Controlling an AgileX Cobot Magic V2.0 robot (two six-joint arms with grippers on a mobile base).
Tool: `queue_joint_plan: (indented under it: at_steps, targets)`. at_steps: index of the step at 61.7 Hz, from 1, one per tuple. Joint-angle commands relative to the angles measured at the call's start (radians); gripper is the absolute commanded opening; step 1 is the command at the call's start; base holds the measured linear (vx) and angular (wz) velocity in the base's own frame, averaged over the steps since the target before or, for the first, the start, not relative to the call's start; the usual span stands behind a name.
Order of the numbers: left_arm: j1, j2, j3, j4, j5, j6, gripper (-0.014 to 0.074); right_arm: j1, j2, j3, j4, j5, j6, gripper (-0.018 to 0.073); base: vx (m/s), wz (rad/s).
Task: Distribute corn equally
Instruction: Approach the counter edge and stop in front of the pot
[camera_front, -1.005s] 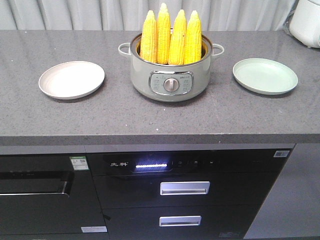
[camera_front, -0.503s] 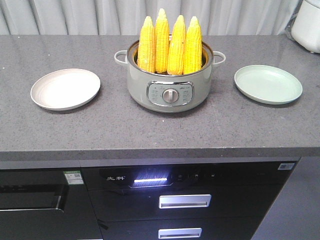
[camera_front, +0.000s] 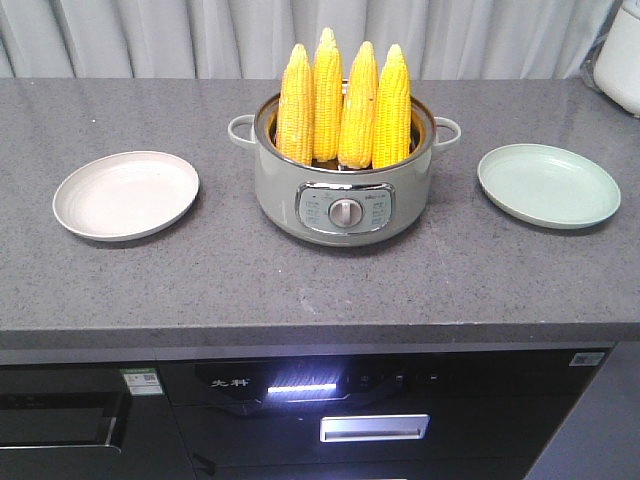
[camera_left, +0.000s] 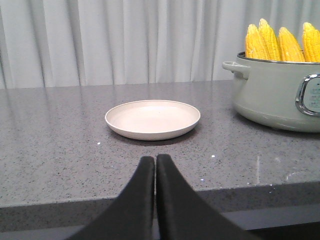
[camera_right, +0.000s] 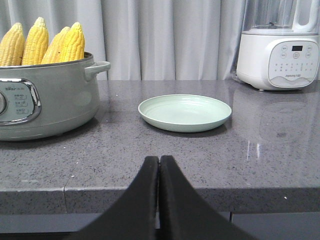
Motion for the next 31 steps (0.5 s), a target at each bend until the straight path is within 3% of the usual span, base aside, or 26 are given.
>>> queue_joint_plan:
  at_steps: [1,31]
  targets:
    - [-0.006,-0.016,0.015,-0.002,-0.068,-0.006,-0.0006,-0.004,0.002,0.007,-0.006,-0.08,-0.001,-0.0006,0.08,0.0]
    - [-0.006,-0.016,0.015,-0.002,-0.068,-0.006,-0.0006,-0.004,0.002,0.007,-0.006,-0.08,-0.001,-0.0006,0.07,-0.01]
